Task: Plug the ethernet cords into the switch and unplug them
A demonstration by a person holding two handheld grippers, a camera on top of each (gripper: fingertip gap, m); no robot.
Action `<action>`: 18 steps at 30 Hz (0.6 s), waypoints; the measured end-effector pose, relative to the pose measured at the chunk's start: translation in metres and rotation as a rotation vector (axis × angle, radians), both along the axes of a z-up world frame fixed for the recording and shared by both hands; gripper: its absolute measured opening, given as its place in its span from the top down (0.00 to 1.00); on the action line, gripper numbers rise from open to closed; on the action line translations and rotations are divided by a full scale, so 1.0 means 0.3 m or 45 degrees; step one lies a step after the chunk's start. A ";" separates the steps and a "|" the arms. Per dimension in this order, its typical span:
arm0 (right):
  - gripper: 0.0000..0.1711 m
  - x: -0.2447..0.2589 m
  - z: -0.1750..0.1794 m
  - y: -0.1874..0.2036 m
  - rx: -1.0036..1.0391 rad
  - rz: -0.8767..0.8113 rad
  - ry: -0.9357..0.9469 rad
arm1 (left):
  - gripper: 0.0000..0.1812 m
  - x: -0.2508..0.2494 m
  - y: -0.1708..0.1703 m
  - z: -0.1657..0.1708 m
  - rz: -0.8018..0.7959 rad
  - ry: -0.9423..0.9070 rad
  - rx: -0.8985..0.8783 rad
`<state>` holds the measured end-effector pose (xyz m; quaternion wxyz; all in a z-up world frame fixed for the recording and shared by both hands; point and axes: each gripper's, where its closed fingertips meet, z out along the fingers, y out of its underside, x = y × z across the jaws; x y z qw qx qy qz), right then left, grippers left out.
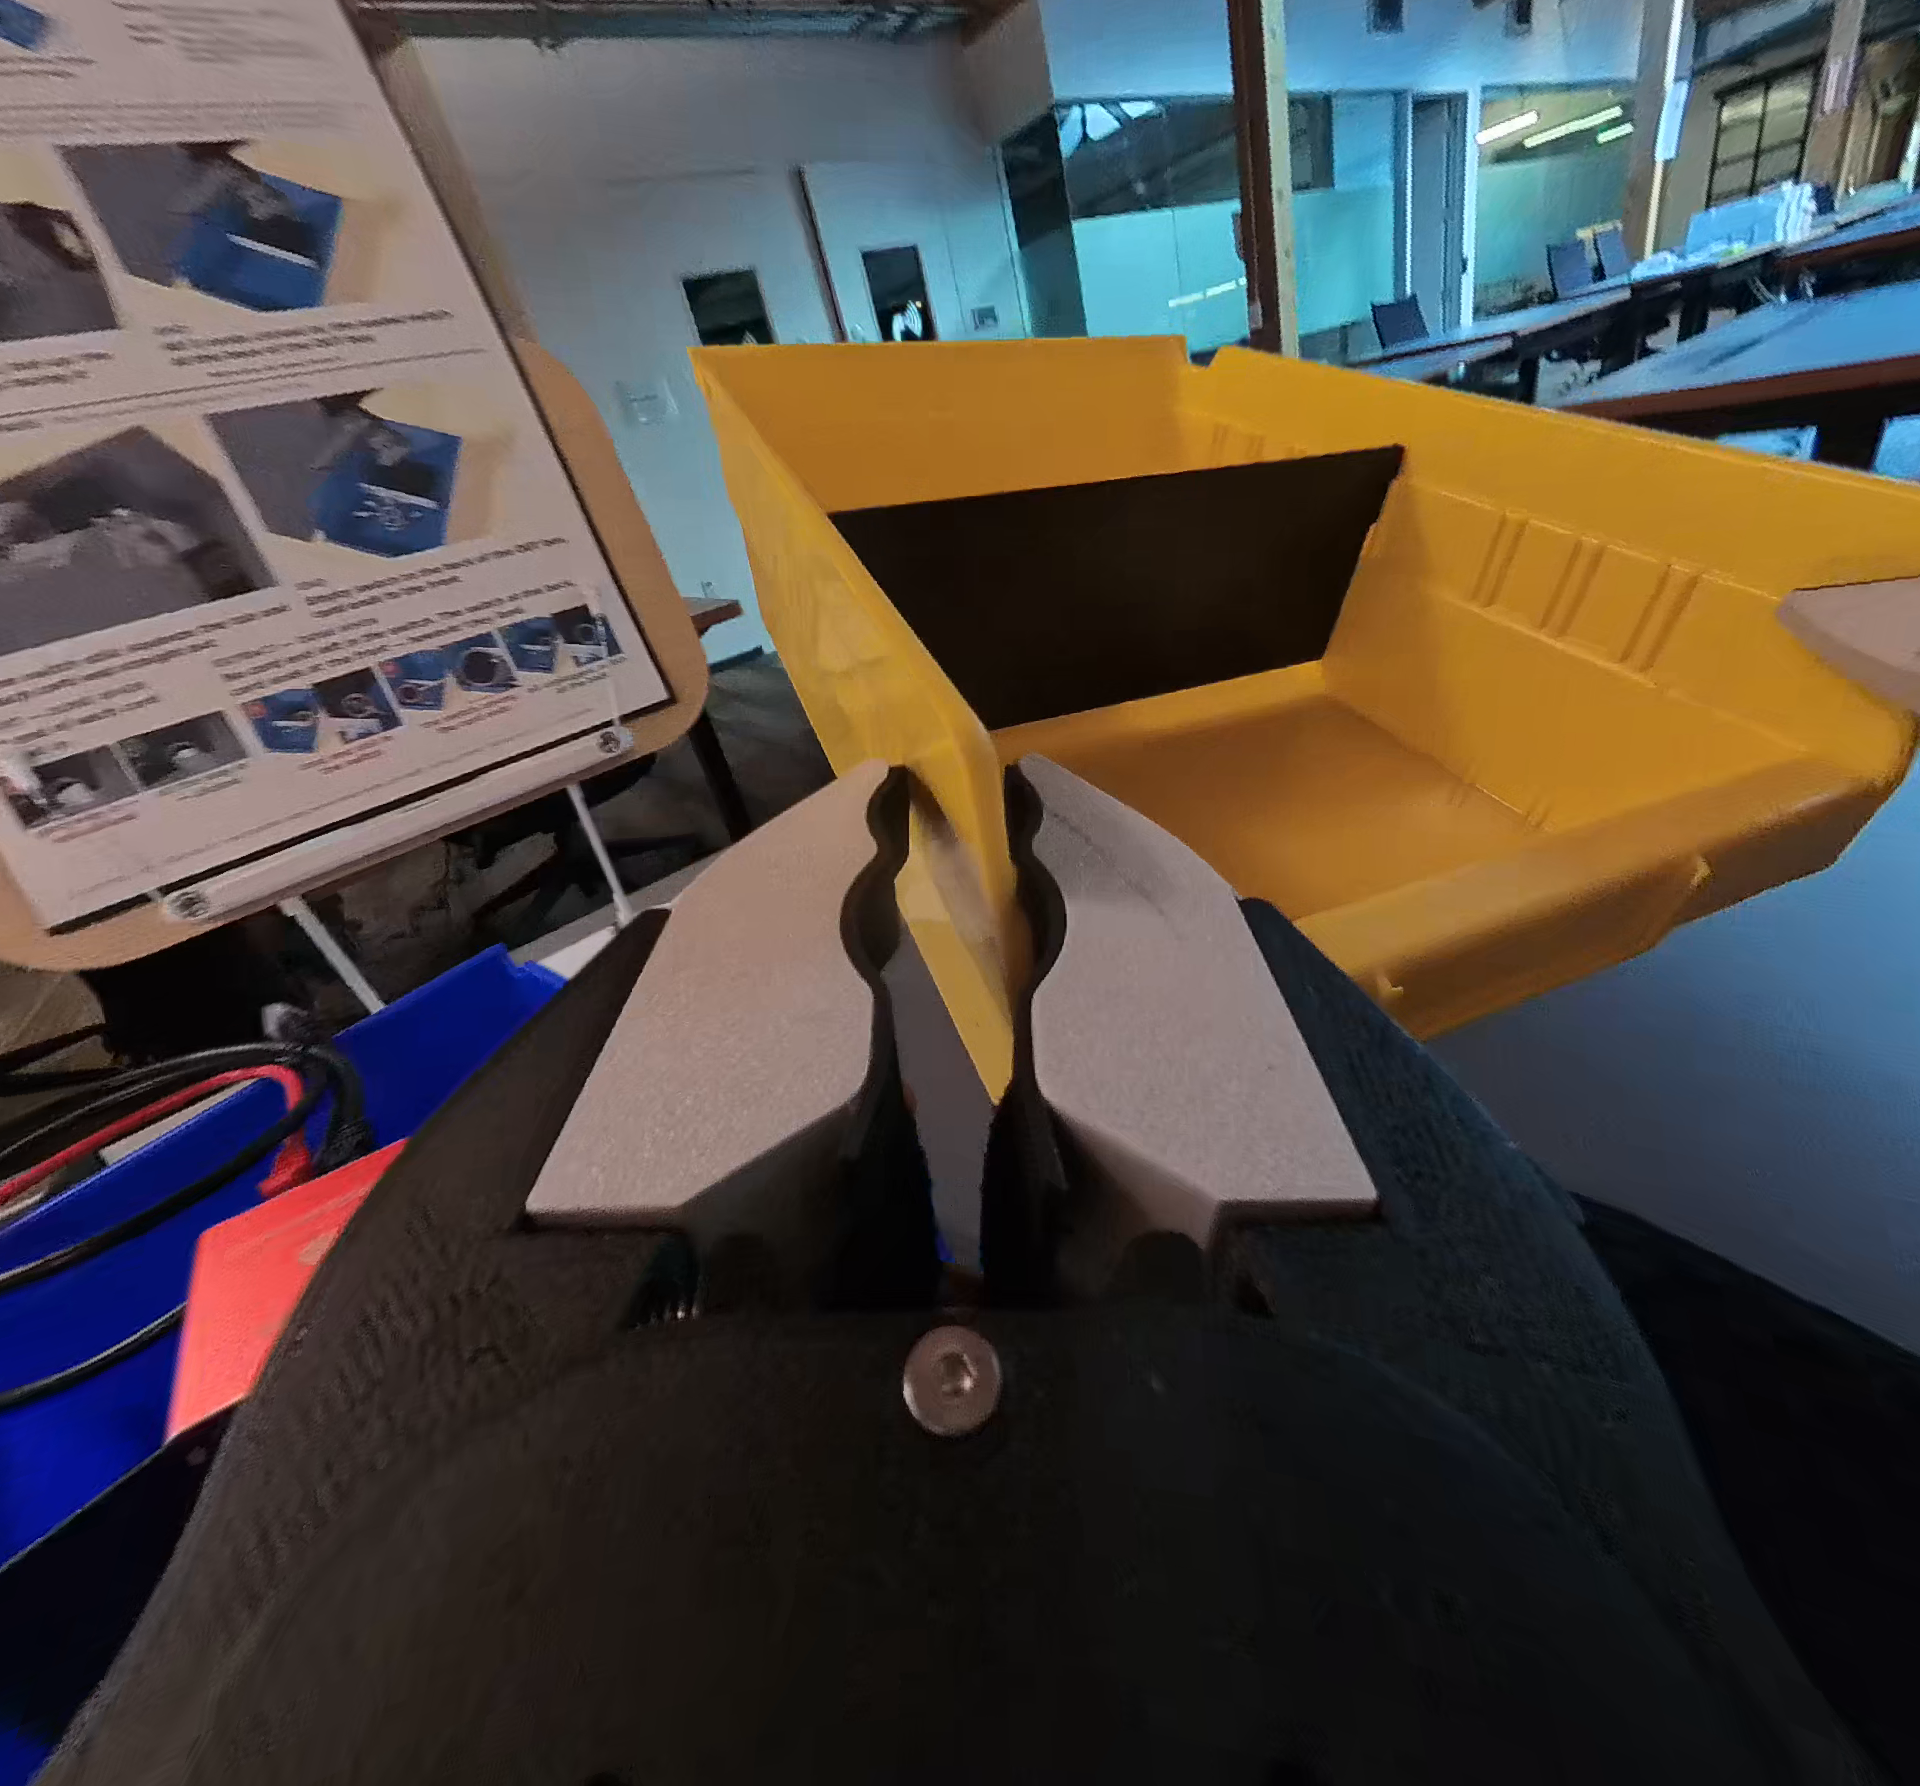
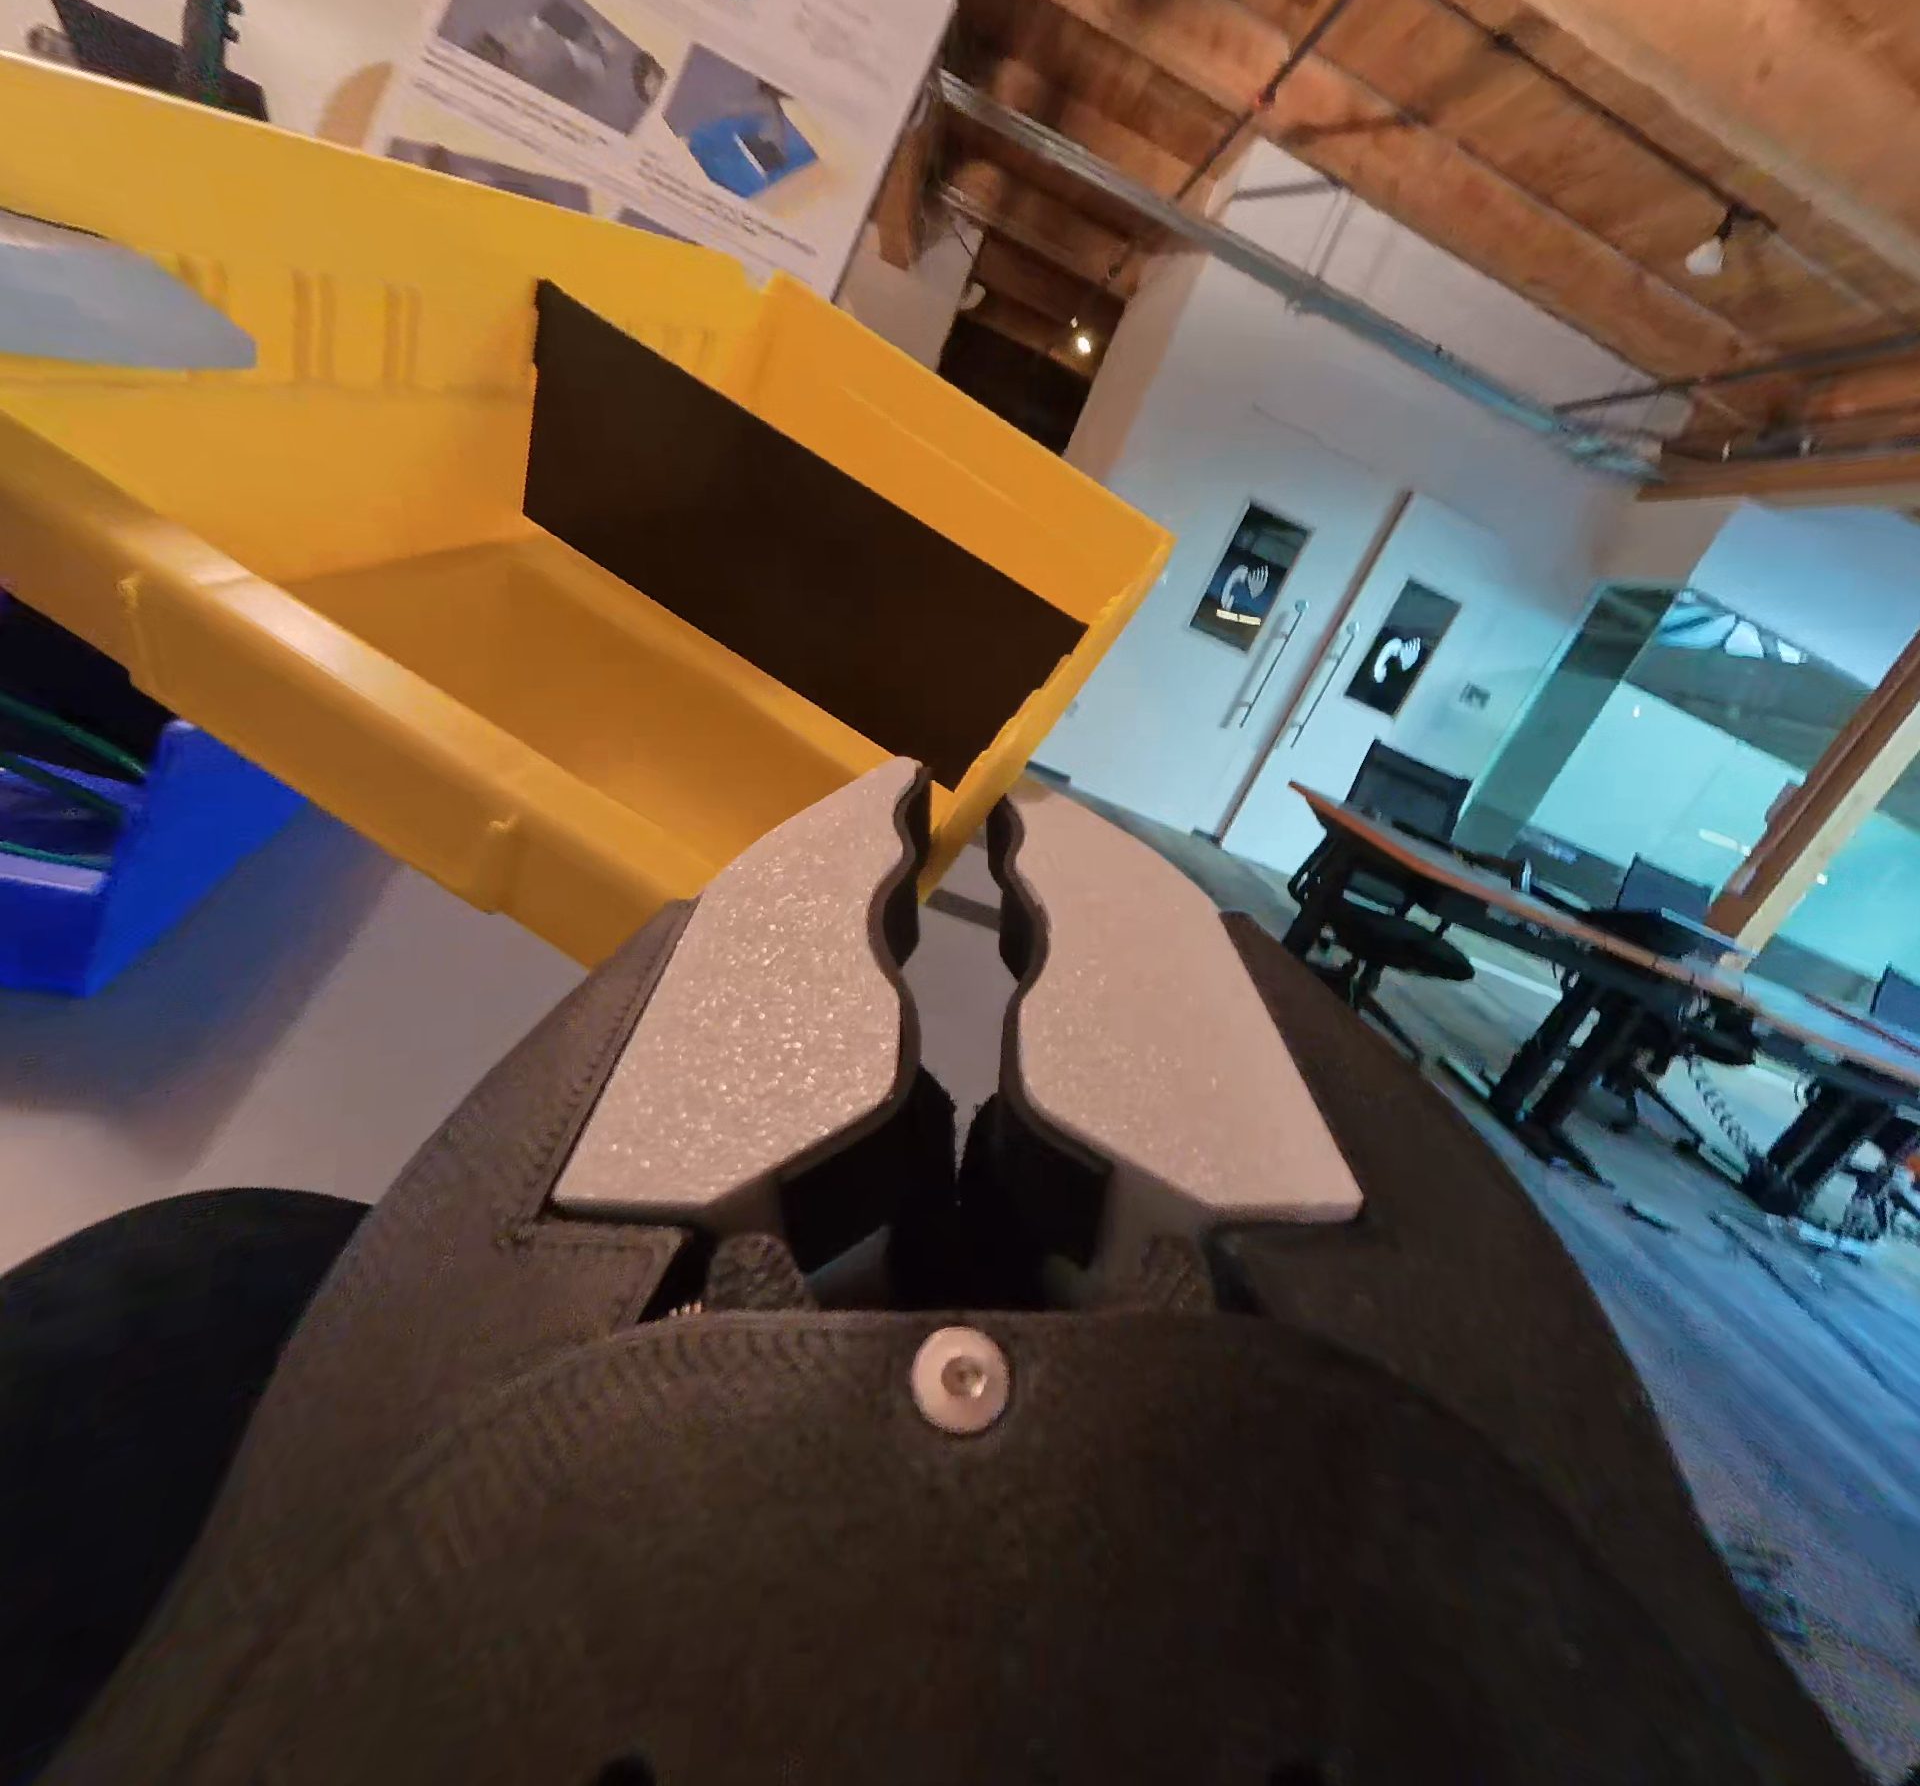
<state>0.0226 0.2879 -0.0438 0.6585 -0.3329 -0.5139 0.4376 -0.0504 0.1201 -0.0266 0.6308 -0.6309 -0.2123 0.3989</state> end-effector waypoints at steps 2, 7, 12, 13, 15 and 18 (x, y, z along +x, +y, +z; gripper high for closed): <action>0.94 -0.010 -0.036 0.050 -0.016 -0.045 -0.033 | 0.90 -0.019 0.055 -0.029 -0.018 -0.010 -0.047; 0.94 -0.029 -0.110 0.139 -0.012 -0.119 -0.126 | 0.90 -0.064 0.160 -0.135 -0.097 -0.139 -0.065; 0.94 -0.062 -0.212 0.210 -0.090 -0.147 -0.248 | 0.89 -0.084 0.228 -0.238 -0.115 -0.187 -0.166; 0.94 -0.068 -0.230 0.216 -0.100 -0.145 -0.267 | 0.89 -0.091 0.235 -0.261 -0.117 -0.203 -0.183; 0.94 -0.083 -0.265 0.226 -0.126 -0.144 -0.311 | 0.89 -0.107 0.244 -0.309 -0.111 -0.232 -0.217; 0.94 -0.100 -0.300 0.232 -0.125 -0.154 -0.362 | 0.89 -0.126 0.248 -0.367 -0.087 -0.243 -0.284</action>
